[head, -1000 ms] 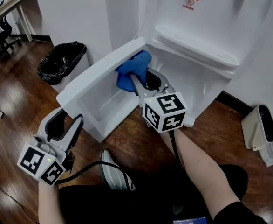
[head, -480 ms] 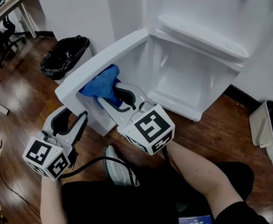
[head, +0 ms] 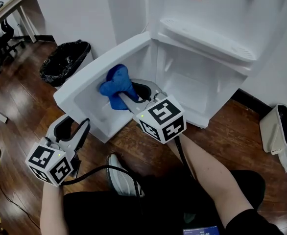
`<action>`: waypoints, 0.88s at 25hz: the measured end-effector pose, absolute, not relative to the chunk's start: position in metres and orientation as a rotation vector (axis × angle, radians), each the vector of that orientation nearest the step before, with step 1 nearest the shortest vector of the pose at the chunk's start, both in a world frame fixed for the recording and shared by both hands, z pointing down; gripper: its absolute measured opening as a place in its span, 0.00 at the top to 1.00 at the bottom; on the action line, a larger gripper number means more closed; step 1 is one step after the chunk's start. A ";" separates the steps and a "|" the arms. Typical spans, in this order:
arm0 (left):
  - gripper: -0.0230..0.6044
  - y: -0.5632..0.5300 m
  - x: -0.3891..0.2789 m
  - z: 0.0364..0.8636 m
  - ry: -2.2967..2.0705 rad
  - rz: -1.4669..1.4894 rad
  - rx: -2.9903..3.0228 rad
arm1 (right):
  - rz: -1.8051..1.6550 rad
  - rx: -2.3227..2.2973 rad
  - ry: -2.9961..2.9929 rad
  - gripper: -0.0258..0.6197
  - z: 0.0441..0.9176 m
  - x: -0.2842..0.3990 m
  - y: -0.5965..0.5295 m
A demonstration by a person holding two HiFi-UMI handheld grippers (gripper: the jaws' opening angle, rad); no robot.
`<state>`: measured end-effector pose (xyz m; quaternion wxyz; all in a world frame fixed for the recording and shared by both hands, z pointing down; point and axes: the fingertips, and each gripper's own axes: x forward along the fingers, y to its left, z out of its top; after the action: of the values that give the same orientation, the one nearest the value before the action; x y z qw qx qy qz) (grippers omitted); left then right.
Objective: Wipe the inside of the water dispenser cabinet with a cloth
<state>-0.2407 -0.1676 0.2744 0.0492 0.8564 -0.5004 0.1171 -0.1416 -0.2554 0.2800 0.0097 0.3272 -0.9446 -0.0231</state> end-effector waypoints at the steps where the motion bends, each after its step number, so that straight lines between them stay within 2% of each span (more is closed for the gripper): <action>1: 0.65 -0.169 -0.241 0.274 -1.532 0.352 2.606 | -0.080 1.114 -2.907 0.79 0.279 -0.130 -0.267; 6: 0.65 -0.170 -0.241 0.274 -1.537 0.325 2.605 | -0.109 1.543 -2.659 0.79 0.278 -0.079 -0.302; 9: 0.65 -0.168 -0.238 0.275 -1.519 0.332 2.611 | -0.278 1.806 -2.436 0.79 0.277 -0.054 -0.300; 12: 0.65 -0.167 -0.237 0.275 -1.506 0.332 2.612 | -0.316 1.887 -2.376 0.79 0.278 -0.048 -0.296; 17: 0.65 -0.166 -0.234 0.275 -1.482 0.315 2.617 | -0.051 1.572 -2.623 0.79 0.308 -0.085 -0.295; 22: 0.65 -0.167 -0.237 0.274 -1.494 0.304 2.603 | -0.128 1.148 -2.889 0.79 0.317 -0.165 -0.236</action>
<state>-0.2374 -0.1671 0.2744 0.0624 0.8613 -0.4941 0.1005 -0.1654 -0.2359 0.3166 0.0149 0.3690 -0.9284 -0.0412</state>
